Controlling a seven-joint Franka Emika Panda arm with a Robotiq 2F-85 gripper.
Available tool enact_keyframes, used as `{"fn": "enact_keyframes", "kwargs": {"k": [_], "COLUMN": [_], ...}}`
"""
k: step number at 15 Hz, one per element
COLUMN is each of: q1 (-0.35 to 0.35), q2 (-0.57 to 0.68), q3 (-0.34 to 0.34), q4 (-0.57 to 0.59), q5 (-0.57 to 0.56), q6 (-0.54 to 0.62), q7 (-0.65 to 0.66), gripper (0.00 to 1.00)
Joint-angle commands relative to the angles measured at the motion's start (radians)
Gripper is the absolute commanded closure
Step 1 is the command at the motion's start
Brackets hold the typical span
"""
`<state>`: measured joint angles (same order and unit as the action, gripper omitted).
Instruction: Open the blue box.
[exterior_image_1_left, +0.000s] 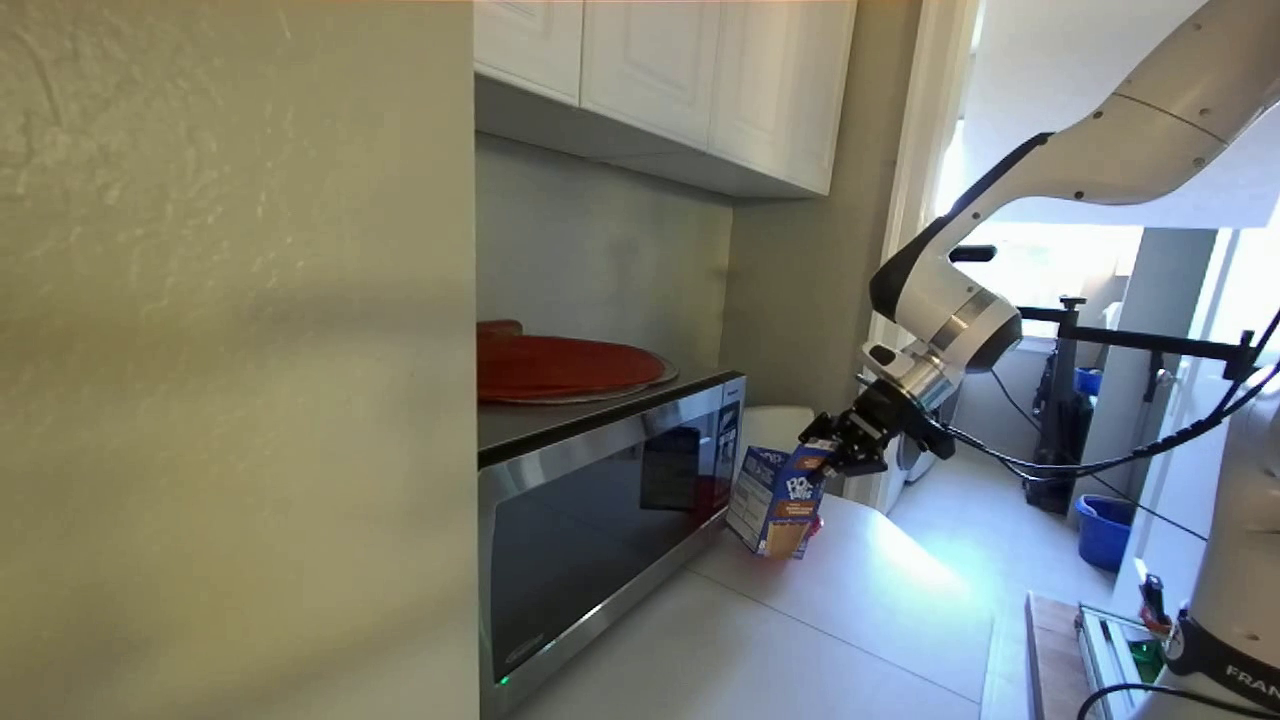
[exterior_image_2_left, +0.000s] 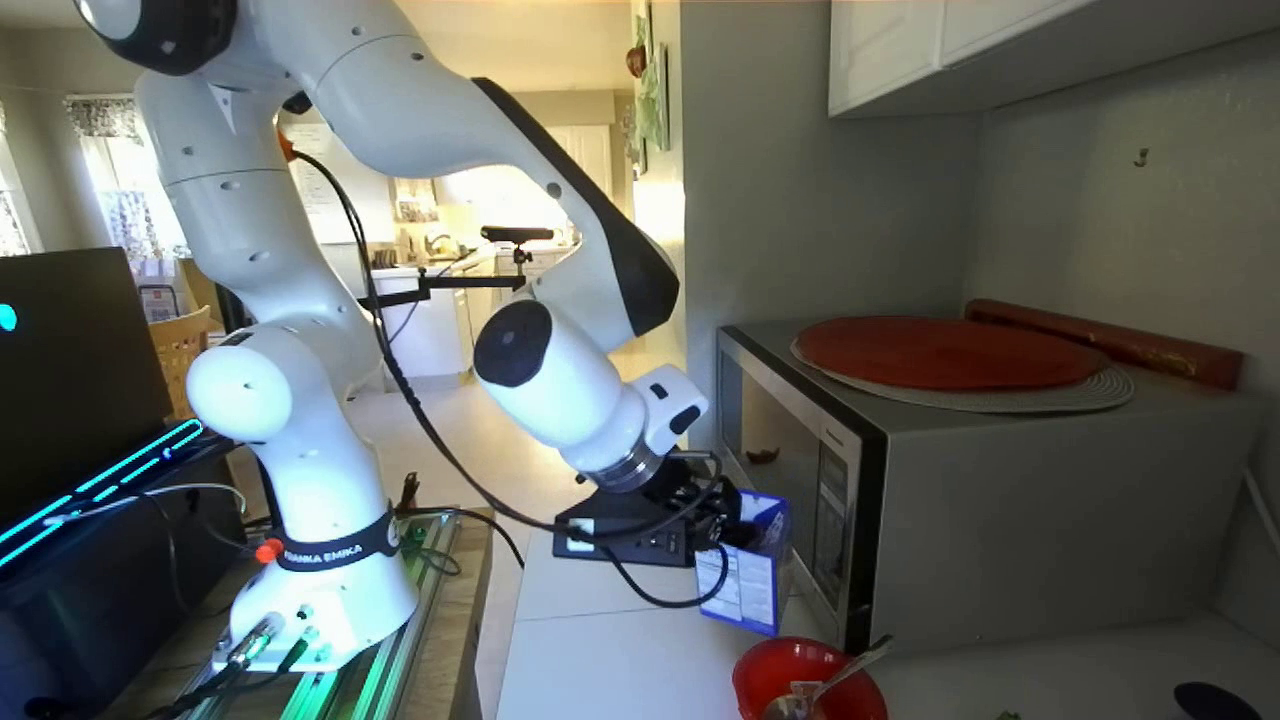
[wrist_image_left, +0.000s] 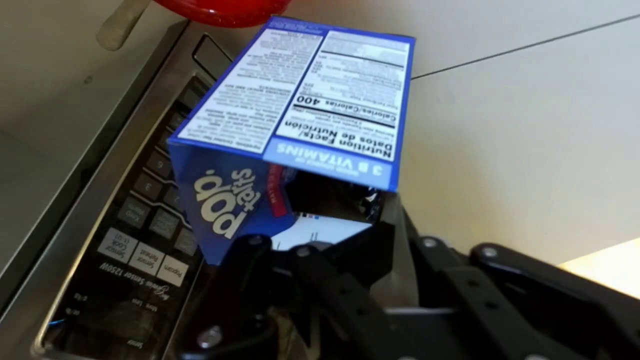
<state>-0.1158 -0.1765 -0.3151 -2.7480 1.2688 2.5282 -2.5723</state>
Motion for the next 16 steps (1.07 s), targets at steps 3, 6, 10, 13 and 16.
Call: {"fn": "enact_keyframes", "kwargs": {"k": [3,6,10,13,16], "q1": [-0.112,-0.143,-0.166,-0.107,-0.053], "q2": [0.004,-0.007,-0.036,-0.057,-0.091], "q3": [-0.015,-0.024,-0.03,-0.109,-0.19], "q4": [0.0,-0.023,-0.002,0.006,-0.003], "q5": [-0.138,-0.236,-0.353,-0.423,-0.495], "q6": [-0.135,-0.172,-0.244,-0.274,-0.284], "q7": [-0.167,-0.188,-0.166,-0.165,-0.165], "gripper": [0.99,0.99,0.99,0.99,0.99]}}
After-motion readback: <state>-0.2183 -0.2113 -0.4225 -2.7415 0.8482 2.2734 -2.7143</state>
